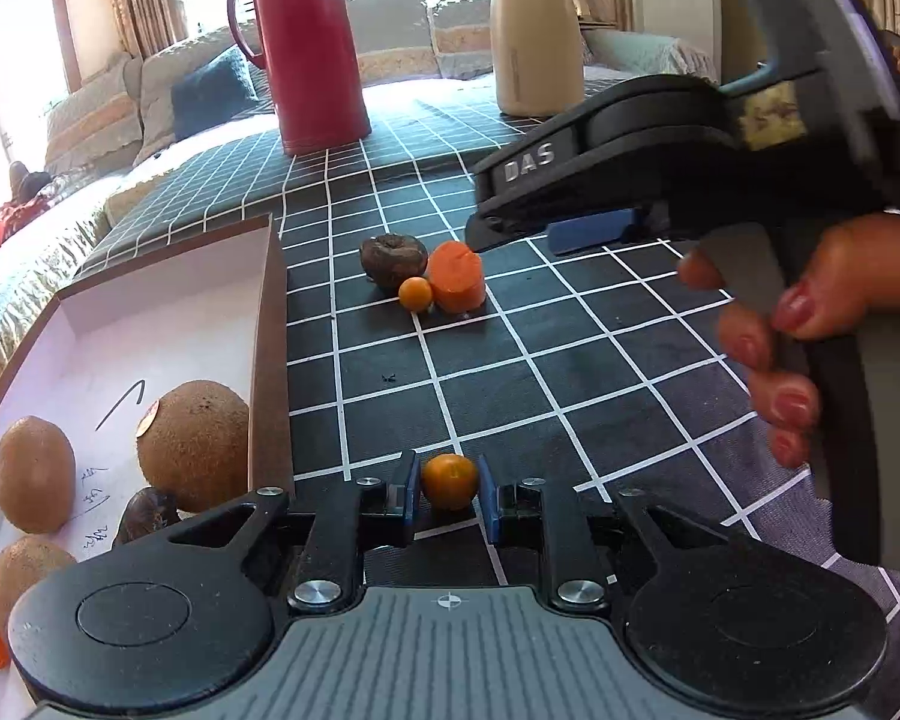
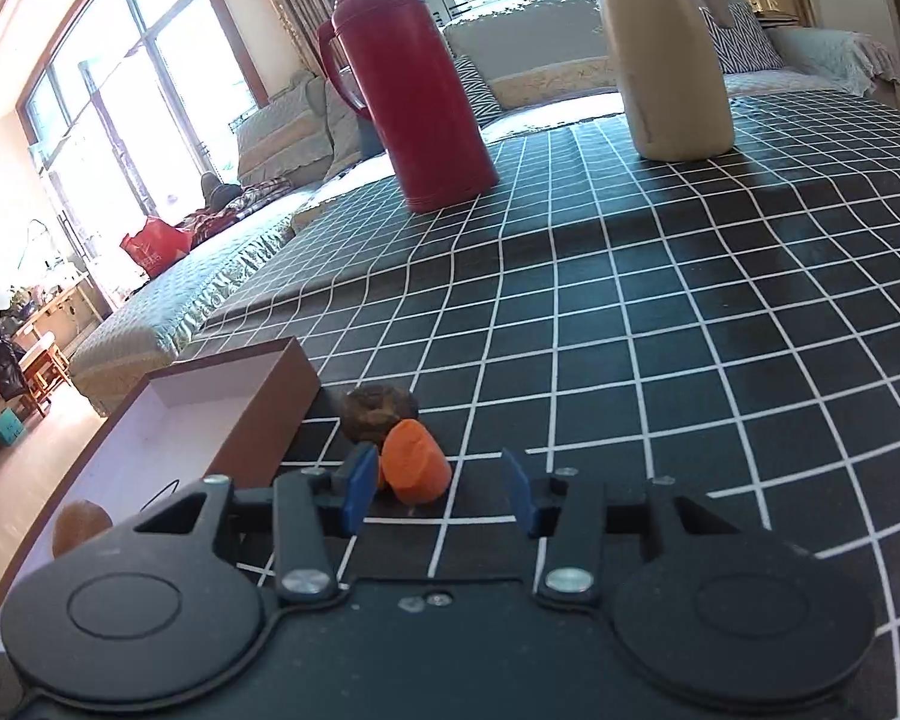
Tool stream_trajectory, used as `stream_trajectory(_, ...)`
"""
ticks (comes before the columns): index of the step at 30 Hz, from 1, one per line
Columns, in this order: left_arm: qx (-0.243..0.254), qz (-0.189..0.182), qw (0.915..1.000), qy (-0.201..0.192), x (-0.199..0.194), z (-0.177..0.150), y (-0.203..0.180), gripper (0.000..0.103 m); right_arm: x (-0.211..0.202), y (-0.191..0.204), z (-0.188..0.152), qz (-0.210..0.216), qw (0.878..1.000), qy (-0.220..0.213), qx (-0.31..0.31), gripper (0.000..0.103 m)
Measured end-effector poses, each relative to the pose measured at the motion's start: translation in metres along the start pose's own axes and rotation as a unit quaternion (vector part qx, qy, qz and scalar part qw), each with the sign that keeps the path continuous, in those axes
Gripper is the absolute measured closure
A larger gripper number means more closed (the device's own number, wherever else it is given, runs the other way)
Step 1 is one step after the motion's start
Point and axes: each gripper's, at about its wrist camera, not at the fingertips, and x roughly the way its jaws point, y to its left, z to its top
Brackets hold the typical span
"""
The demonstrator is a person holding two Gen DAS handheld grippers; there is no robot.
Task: Organize fruits
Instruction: 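Grasp a kumquat with the left gripper while the right grasps an orange carrot slice, then carry the kumquat into the tray and open the left gripper while the right holds the carrot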
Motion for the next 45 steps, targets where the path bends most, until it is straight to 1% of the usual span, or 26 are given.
stream_trajectory(1,0.001,0.000,1.0000,-0.001,-0.002,-0.001,-0.001,0.082,0.006,0.002,0.000,-0.005,1.000,0.002,-0.005,0.058)
stream_trajectory(4,-0.002,-0.009,1.0000,-0.003,-0.006,-0.004,0.000,0.082,0.022,0.005,0.000,0.002,1.000,0.012,-0.007,0.057)
stream_trajectory(6,0.000,-0.012,0.9999,-0.003,-0.007,-0.005,0.000,0.082,0.032,0.006,0.000,0.008,1.000,0.023,-0.007,0.059)
stream_trajectory(8,-0.003,-0.017,0.9999,-0.002,-0.007,-0.005,0.001,0.082,0.040,0.008,-0.001,0.005,1.000,0.028,-0.011,0.061)
stream_trajectory(9,-0.004,-0.018,0.9998,-0.002,-0.006,-0.005,0.001,0.082,0.041,0.008,-0.003,0.010,1.000,0.021,-0.013,0.062)
stream_trajectory(11,-0.011,-0.021,0.9997,0.000,-0.005,-0.004,0.001,0.082,0.042,0.007,-0.003,0.018,1.000,0.020,-0.014,0.066)
stream_trajectory(12,-0.016,-0.023,0.9996,0.001,-0.004,-0.004,0.002,0.082,0.041,0.006,-0.002,0.018,1.000,0.020,-0.013,0.072)
stream_trajectory(13,-0.020,-0.025,0.9995,0.001,-0.004,-0.003,0.003,0.082,0.039,0.006,-0.002,0.016,1.000,0.022,-0.012,0.072)
stream_trajectory(17,-0.025,-0.024,0.9994,0.003,-0.002,-0.002,0.002,0.082,0.031,0.005,-0.004,-0.004,1.000,0.022,-0.009,0.073)
stream_trajectory(21,-0.024,-0.024,0.9994,0.002,-0.001,-0.002,0.001,0.082,0.015,-0.005,-0.005,-0.051,0.998,0.027,0.011,0.073)
stream_trajectory(22,-0.025,-0.024,0.9994,0.002,-0.001,-0.002,0.001,0.082,0.011,-0.009,-0.005,-0.055,0.998,0.028,0.015,0.073)
stream_trajectory(24,-0.024,-0.024,0.9994,0.001,0.000,-0.001,-0.001,0.082,0.008,-0.015,-0.007,-0.041,0.998,0.033,0.024,0.070)
stream_trajectory(25,-0.024,-0.024,0.9994,0.001,0.001,0.001,-0.002,0.082,0.008,-0.018,-0.008,-0.032,0.999,0.034,0.027,0.067)
stream_trajectory(26,-0.022,-0.023,0.9995,0.000,0.001,0.000,-0.003,0.082,0.007,-0.019,-0.010,-0.021,0.999,0.031,0.028,0.062)
stream_trajectory(27,-0.020,-0.022,0.9996,-0.001,0.001,0.000,-0.004,0.082,0.007,-0.018,-0.011,-0.018,0.999,0.029,0.023,0.059)
stream_trajectory(29,-0.018,-0.020,0.9996,-0.003,0.001,0.000,-0.006,0.082,0.007,-0.014,-0.013,-0.030,0.999,0.029,0.002,0.052)
stream_trajectory(30,-0.017,-0.019,0.9997,-0.004,0.001,-0.001,-0.006,0.082,0.009,-0.010,-0.013,-0.038,0.999,0.029,-0.015,0.051)
stream_trajectory(32,-0.015,-0.019,0.9997,-0.005,0.000,-0.002,-0.007,0.082,0.012,-0.006,-0.013,-0.053,0.998,0.024,-0.033,0.054)
stream_trajectory(33,-0.015,-0.018,0.9997,-0.006,-0.001,-0.002,-0.007,0.082,0.013,-0.005,-0.014,-0.059,0.997,0.022,-0.038,0.062)
stream_trajectory(34,-0.014,-0.018,0.9997,-0.007,-0.001,-0.003,-0.007,0.082,0.014,-0.004,-0.013,-0.064,0.997,0.023,-0.045,0.066)
stream_trajectory(35,-0.013,-0.018,0.9997,-0.008,-0.002,-0.003,-0.008,0.082,0.014,-0.004,-0.012,-0.066,0.996,0.024,-0.050,0.073)
stream_trajectory(39,-0.016,-0.028,0.9994,-0.008,-0.004,-0.003,-0.007,0.082,0.010,-0.004,-0.012,-0.080,0.995,0.026,-0.046,0.073)
stream_trajectory(41,-0.014,-0.031,0.9993,-0.015,-0.007,-0.002,-0.008,0.082,0.005,-0.007,-0.012,-0.084,0.995,0.027,-0.035,0.073)
stream_trajectory(45,-0.015,-0.042,0.9985,-0.032,-0.014,0.000,-0.007,0.082,-0.009,-0.016,-0.010,-0.077,0.997,0.021,-0.002,0.073)
